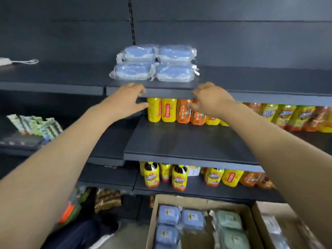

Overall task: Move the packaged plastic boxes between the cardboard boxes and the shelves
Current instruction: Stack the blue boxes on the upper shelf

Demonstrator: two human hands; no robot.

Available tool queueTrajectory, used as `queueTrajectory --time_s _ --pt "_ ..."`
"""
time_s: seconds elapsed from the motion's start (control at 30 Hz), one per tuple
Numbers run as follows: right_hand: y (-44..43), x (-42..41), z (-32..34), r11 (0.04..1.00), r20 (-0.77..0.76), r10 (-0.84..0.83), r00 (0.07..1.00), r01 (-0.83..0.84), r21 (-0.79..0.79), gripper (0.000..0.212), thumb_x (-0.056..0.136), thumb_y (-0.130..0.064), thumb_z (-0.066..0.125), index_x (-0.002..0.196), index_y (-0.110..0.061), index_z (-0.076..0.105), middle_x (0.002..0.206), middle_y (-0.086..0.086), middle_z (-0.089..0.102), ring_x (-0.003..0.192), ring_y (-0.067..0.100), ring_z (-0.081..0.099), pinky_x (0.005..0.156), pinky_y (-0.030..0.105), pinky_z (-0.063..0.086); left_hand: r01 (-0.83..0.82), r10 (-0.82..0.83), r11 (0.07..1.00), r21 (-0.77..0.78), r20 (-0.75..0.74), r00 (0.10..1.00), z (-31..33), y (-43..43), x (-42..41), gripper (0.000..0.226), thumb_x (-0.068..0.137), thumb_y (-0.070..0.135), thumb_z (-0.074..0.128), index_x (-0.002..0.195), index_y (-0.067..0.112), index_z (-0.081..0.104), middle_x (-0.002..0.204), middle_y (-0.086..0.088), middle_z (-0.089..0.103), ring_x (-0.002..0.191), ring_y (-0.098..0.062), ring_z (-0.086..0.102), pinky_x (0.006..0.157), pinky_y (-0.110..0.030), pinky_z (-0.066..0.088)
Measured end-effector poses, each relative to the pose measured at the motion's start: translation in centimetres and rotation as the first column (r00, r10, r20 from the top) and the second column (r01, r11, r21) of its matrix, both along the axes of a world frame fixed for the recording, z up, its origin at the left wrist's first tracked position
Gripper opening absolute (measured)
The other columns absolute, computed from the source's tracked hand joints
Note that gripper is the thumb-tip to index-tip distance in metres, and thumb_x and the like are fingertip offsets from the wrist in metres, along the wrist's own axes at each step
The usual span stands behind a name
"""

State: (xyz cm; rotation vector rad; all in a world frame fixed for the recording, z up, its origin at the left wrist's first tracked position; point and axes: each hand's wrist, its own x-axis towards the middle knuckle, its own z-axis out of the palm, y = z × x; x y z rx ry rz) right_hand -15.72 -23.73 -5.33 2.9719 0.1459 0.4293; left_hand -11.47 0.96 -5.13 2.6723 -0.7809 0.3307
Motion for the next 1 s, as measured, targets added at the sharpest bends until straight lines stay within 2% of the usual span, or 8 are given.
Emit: queueTrajectory --time_s 0.13,0.27,0.4,0.53,0.7,0.87,0.9,1.0 --pt "-0.9 -4.3 -6.5 0.997 -0.081 0.065 0.995 -0.068 -0.037 0.045 0.092 -0.040 0.050 0.123 -0.007 0.054 0.127 0.016 0.053 0.122 0.033 0.044 0.093 0.040 0.042 0.019 -0.016 0.999 0.037 -0.070 0.997 -6.3 -1.7 -5.0 0.043 0.089 0.030 0.061 0.125 0.009 0.053 0.123 -0.010 0.053 0.115 -0.023 0.052 0.100 -0.033 0.040" --pt "-1.3 -7.2 -14.5 0.980 -0.299 0.122 0.946 -0.162 -0.112 0.044 0.093 -0.040 0.049 0.127 -0.012 0.053 0.127 0.010 0.052 0.122 0.028 0.043 0.092 0.037 0.041 0.025 0.006 0.990 0.140 -0.215 0.977 -14.5 -3.0 -9.1 0.038 0.092 0.032 0.056 0.125 0.015 0.051 0.124 -0.005 0.050 0.117 -0.022 0.047 0.095 -0.037 0.042" --pt "-1.4 -8.6 -22.4 0.981 -0.482 0.123 0.868 -0.179 -0.072 0.041 0.094 -0.037 0.047 0.125 -0.012 0.053 0.125 0.010 0.053 0.119 0.028 0.045 0.094 0.037 0.041 0.053 0.032 0.970 0.236 -0.342 0.939 -22.5 -4.1 -10.7 0.035 0.093 0.030 0.053 0.123 0.012 0.051 0.123 -0.006 0.050 0.116 -0.024 0.046 0.090 -0.039 0.045" --pt "-1.3 -9.0 -29.7 0.994 -0.633 0.094 0.769 -0.104 0.021 0.043 0.094 -0.038 0.049 0.128 -0.012 0.053 0.126 0.009 0.053 0.121 0.027 0.045 0.096 0.038 0.043 0.148 0.029 0.932 0.331 -0.476 0.879 -29.7 -4.8 -10.6 0.029 0.093 0.026 0.051 0.116 0.008 0.052 0.120 -0.009 0.051 0.115 -0.026 0.048 0.090 -0.038 0.045" --pt "-1.6 -9.8 -37.8 0.999 -0.745 -0.006 0.667 0.033 0.021 0.038 0.093 -0.036 0.048 0.122 -0.014 0.057 0.124 0.008 0.055 0.119 0.027 0.049 0.094 0.035 0.043 0.214 0.051 0.914 0.345 -0.621 0.782 -38.4 -5.1 -9.7 0.030 0.094 0.025 0.049 0.118 0.008 0.053 0.121 -0.011 0.053 0.112 -0.026 0.051 0.090 -0.037 0.045" --pt "-2.1 -10.6 -46.7 0.970 -0.834 -0.011 0.551 0.207 0.124 0.030 0.089 -0.016 0.048 0.117 -0.016 0.059 0.110 0.007 0.062 0.108 0.026 0.059 0.084 0.036 0.051 0.250 0.080 0.901 0.355 -0.701 0.709 -46.5 -5.3 -9.7 0.031 0.094 0.022 0.046 0.120 0.007 0.053 0.125 -0.010 0.054 0.114 -0.026 0.051 0.088 -0.034 0.044" --pt "-2.2 -10.9 -48.0 0.947 -0.852 -0.031 0.523 0.287 0.142 0.033 0.088 -0.015 0.049 0.120 -0.016 0.058 0.114 0.008 0.061 0.109 0.027 0.059 0.085 0.037 0.051 0.281 0.077 0.884 0.374 -0.707 0.703 -48.1 -5.2 -10.0 0.029 0.094 0.021 0.046 0.119 0.007 0.053 0.123 -0.010 0.055 0.113 -0.026 0.052 0.086 -0.034 0.045" --pt "-2.6 -12.3 -52.3 0.938 -0.913 -0.039 0.406 0.330 0.107 0.035 0.094 -0.025 0.050 0.126 -0.011 0.056 0.128 0.011 0.055 0.118 0.031 0.051 0.096 0.038 0.044 0.349 0.080 0.832 0.432 -0.715 0.694 -52.2 -5.0 -10.4 0.025 0.094 0.023 0.048 0.113 0.008 0.055 0.120 -0.010 0.056 0.110 -0.027 0.055 0.084 -0.032 0.047"
